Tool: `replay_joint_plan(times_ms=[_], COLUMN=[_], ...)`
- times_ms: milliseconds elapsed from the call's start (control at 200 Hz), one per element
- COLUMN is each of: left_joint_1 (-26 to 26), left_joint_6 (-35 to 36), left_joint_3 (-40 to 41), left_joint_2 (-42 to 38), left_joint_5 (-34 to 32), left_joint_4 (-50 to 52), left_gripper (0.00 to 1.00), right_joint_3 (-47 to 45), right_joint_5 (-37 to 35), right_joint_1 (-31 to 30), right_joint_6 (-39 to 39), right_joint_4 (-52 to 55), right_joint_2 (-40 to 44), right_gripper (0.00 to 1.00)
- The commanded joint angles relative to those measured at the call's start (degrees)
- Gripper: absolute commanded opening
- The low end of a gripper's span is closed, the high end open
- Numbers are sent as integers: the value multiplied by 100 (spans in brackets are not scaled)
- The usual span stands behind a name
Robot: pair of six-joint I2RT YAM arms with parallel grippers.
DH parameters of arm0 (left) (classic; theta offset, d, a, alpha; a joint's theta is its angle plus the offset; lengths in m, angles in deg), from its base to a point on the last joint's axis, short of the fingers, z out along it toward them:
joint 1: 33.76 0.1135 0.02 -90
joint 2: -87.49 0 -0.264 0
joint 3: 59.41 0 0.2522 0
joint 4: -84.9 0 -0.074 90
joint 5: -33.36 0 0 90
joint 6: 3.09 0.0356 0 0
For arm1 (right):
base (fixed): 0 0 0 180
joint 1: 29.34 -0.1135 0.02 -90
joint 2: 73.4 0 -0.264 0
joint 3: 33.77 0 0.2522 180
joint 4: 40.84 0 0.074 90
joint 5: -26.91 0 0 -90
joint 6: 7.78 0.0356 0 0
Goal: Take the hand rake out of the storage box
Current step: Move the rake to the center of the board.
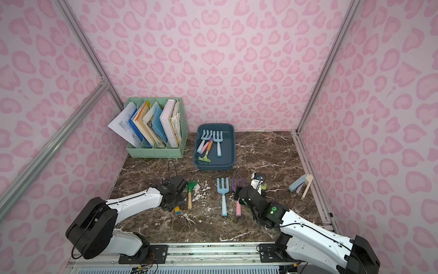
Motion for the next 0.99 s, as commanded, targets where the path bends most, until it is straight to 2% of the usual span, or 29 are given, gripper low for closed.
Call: replay_joint_plan(times_ms=[0, 100, 445, 530, 645, 840, 910, 960, 990], left_joint_1=[2, 1, 9, 24, 67, 106, 115, 116, 115], left_joint_6=[553, 711, 1183, 1330, 1402, 1405, 1344, 1324, 1302], left_joint_3=[-87, -151, 54, 174, 215, 138, 85, 50, 17], left_joint_2=[163, 262, -259, -463, -527, -331, -257, -261, -303], left_joint_5=[161, 146, 37, 235, 320, 329, 250, 214, 172], left_joint_4=[409, 475, 726, 592, 541, 557, 631, 663, 706], left_gripper=[31, 22, 22, 25, 35, 37, 46, 48, 53], right_joint_3=[71, 77, 351, 426, 525, 562, 535, 532, 517], right_joint_5=[34, 50, 170, 206, 267, 310, 316, 310, 298], right_joint_1=[15, 26, 164, 179, 182, 181, 183, 191, 197], right_joint_6=[-41, -41, -198, -238, -278, -296, -296, -296, -296], right_joint_4=[-132, -165, -168, -200, -246, -297, -308, -309, -300], right_joint_2=[-66, -114, -455, -602, -817, -985, -981, -965, -947], right_gripper=[98, 98, 98, 98, 98, 98, 98, 98, 98])
